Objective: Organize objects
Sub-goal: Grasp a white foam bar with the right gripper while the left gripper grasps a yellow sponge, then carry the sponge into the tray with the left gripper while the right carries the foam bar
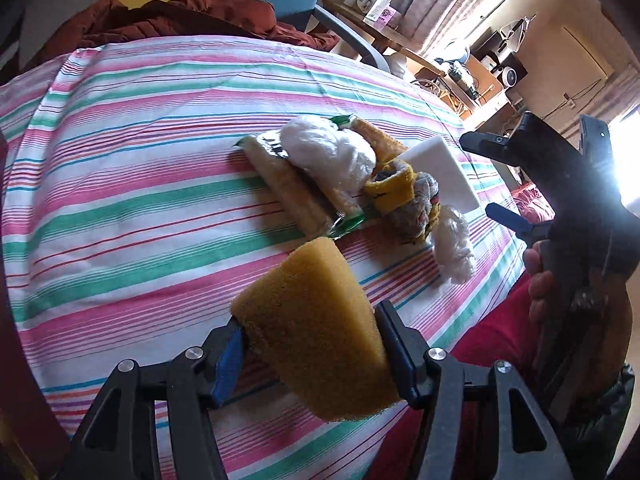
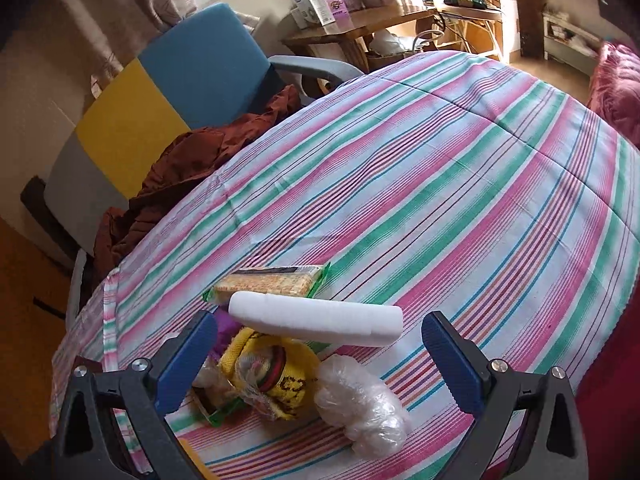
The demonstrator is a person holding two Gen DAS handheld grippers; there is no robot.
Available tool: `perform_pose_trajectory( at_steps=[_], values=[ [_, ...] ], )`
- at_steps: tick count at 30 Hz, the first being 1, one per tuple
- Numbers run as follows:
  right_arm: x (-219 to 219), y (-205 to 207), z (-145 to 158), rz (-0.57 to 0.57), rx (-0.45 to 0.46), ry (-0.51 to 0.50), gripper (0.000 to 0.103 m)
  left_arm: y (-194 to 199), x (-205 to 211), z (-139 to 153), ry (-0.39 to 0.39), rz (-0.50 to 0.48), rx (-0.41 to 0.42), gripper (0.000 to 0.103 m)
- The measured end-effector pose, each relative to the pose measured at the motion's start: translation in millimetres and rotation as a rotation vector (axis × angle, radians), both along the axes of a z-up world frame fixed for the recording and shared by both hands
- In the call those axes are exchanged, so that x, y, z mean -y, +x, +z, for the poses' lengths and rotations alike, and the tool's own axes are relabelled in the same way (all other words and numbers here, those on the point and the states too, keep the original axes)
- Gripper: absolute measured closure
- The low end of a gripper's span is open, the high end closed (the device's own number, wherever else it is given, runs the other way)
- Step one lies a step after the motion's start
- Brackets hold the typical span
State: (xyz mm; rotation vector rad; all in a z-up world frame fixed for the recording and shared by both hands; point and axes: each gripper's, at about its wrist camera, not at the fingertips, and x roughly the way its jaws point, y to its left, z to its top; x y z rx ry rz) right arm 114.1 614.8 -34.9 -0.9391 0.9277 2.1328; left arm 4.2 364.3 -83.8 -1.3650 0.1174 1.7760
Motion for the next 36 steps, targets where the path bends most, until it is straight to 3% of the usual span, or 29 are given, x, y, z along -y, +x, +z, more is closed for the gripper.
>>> perform_pose_trajectory(
  at_steps=[3,7,19,21,22,25,30,36],
  values=[
    [2,-4,-2,0.01,0.034,0.016,0.0,1,23,0,0.004,0.014,-0.02,0.041],
    [2,-7,-5,0.011,0.074,0.028,0.0,-1,47,-4,0.04,0.037,0.024,0.041],
    [1,-27,-18,0.042,0.168,0.058,0.0,8,43,-7,0.063,0.04,0.043,0.041],
    [0,-28,-16,0.036,0.16,0.072,0.001,10,41,-7,0.06,0.03,0.035,0.041],
    [0,-28,-14,0.036,0.157,0.086,0.007,12,41,-8,0.058,0.025,0.029,0.041],
    [3,-28,-10,0.048,0.155,0.104,0.012,16,39,-7,0.051,0.007,0.003,0.041],
    [2,-15,5,-0.006,0.088,0.152,0.011,20,39,-4,0.047,-0.001,-0.037,0.041],
    [-5,-2,14,-0.063,0.014,0.136,0.01,27,39,3,0.04,-0.031,-0.082,0.049]
  ],
)
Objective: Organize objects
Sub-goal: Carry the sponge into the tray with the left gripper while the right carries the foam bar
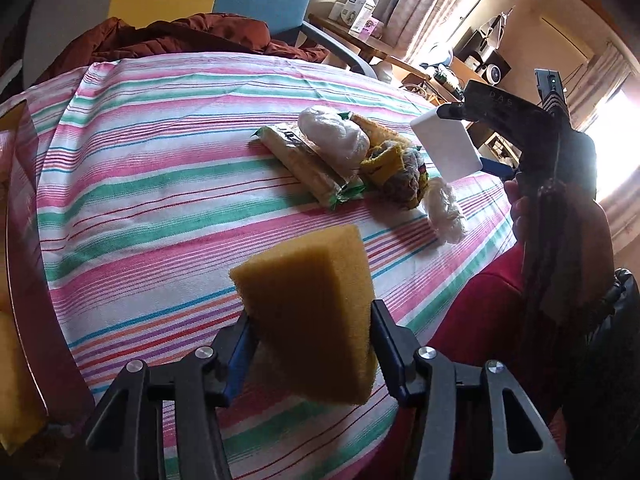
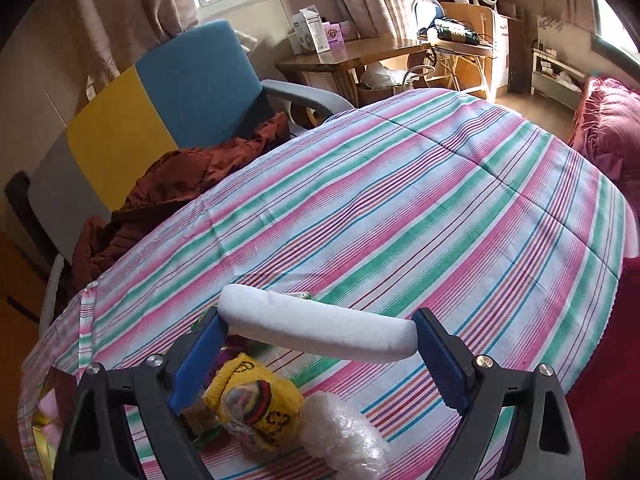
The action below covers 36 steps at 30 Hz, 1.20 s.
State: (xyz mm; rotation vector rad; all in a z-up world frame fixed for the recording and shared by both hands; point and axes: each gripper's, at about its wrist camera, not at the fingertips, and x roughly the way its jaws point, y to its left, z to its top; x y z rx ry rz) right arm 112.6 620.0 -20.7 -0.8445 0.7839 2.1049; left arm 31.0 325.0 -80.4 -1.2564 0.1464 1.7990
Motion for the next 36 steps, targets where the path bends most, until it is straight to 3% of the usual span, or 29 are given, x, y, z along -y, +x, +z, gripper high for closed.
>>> perform_pose_trajectory(
  at_steps=[13,23,30,36],
  values=[
    [6,4,11,0.022,-0.074,0.023,0.01,-2,25,20,0.019,0.046,-0.026,0.052],
    [39,-8,27,0.142,-0.066,0.153,0.01,-11,81,53,0.05,0.142,-0.088,0.052],
    [75,-20,34,0.257,-0.023,0.198,0.01,-28,147,74,0.061,0.276,-0.157,0.052],
    [155,-40,46,0.486,-0.051,0.209,0.009,-42,205,67,0.031,0.416,-0.16,0.052]
  ],
)
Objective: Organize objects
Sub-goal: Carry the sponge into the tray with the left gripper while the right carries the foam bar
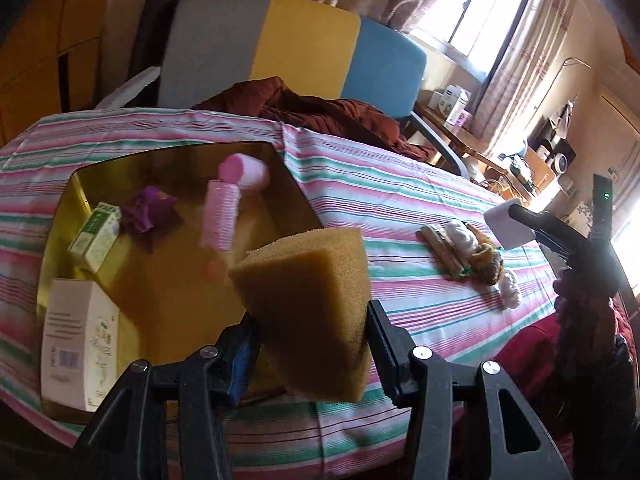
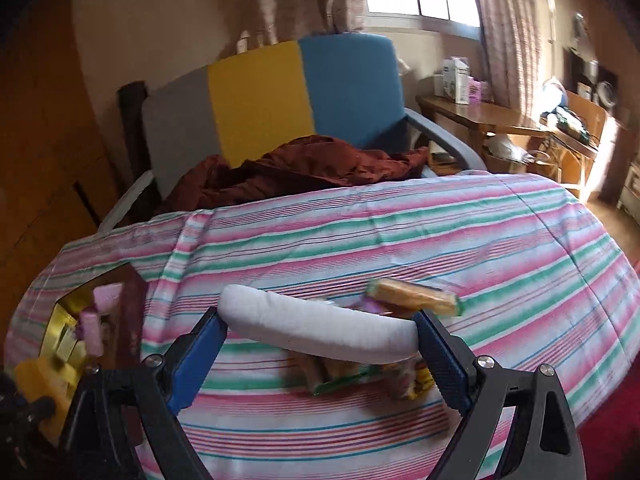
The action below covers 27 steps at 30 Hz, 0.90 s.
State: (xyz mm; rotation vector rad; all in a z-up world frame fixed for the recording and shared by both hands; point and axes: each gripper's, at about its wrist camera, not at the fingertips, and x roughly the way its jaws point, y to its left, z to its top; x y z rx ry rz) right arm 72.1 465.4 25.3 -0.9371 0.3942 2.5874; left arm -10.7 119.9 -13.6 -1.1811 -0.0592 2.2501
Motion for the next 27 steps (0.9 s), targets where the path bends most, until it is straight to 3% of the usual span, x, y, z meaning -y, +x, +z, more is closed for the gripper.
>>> perform_pose_trajectory(
  at_steps=[8,14,19,27],
  values=[
    [146,-38,8,0.392,-0.02,0.027,0.009,-10,53,-24,-0.074,0.112,0.045,0.052],
    [225,-61,-11,0.528,-0.007,0.076,0.008,-13,69,-34,-0.103,0.141,0.073,0.052],
    [259,-80,-37,0.563,0.031,0.166,0.007,-17,75,-44,-0.101,0.149,0.115,0.051],
    [258,-80,-69,0.652,0.102,0.096,0.004,-15,84,-45,-0.091,0.14,0.118,0.05]
  ],
)
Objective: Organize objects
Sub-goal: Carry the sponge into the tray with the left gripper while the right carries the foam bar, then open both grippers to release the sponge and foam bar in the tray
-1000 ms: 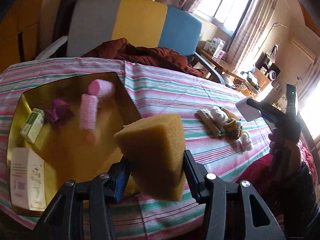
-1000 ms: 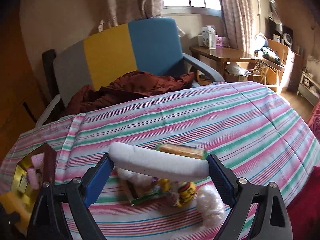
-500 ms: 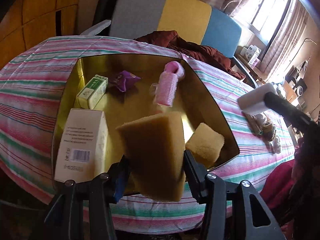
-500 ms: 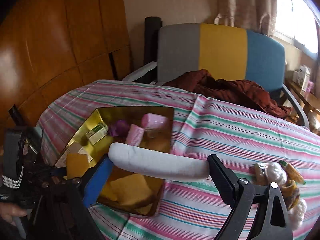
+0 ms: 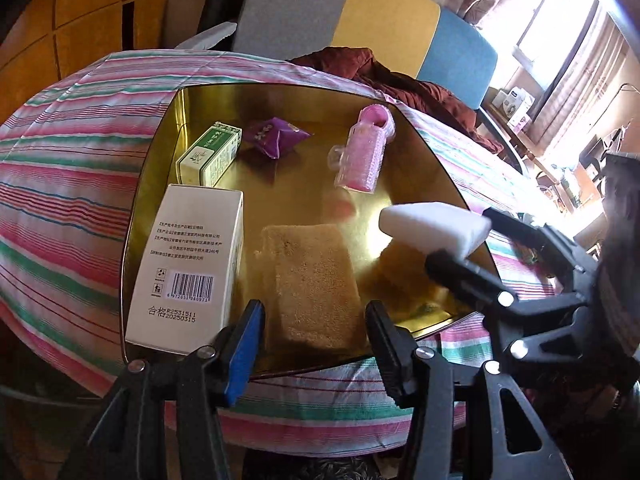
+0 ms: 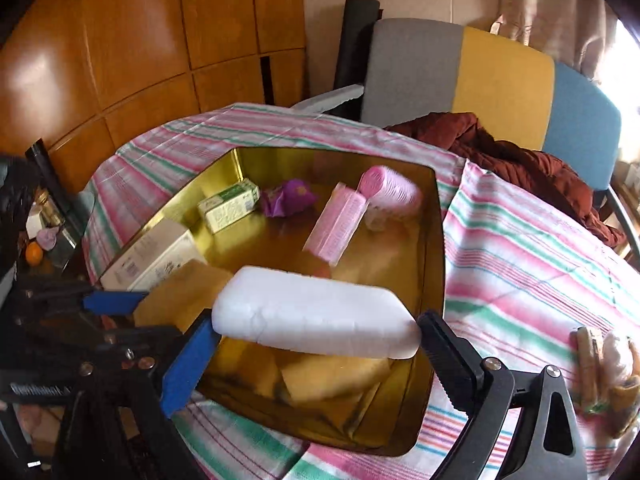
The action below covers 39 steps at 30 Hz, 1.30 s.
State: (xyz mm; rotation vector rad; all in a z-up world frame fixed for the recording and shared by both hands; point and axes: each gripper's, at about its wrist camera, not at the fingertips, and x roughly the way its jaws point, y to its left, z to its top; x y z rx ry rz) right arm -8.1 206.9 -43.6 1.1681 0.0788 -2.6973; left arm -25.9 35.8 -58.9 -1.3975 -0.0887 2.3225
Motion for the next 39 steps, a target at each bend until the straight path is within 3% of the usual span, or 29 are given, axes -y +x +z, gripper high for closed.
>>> perform_pose_trajectory(
  at_steps=[7,16,27,39],
  values=[
    [1,12,-17,0.04,0.085,-0.059,0.0,3,13,14,0.027,0.018,-0.037,0.05],
    [-15,38,3,-0.014,0.04,-0.074,0.0,-5,5,27,0.051,0.053,-0.068,0.05],
    [-45,37,17,-0.205,0.008,-0.027,0.0,5,-19,42,-0.122,0.107,-0.193,0.047],
    [-73,39,24,-0.282,-0.006,-0.036,0.0,17,-42,51,-0.171,0.052,-0.261,0.046]
  ],
)
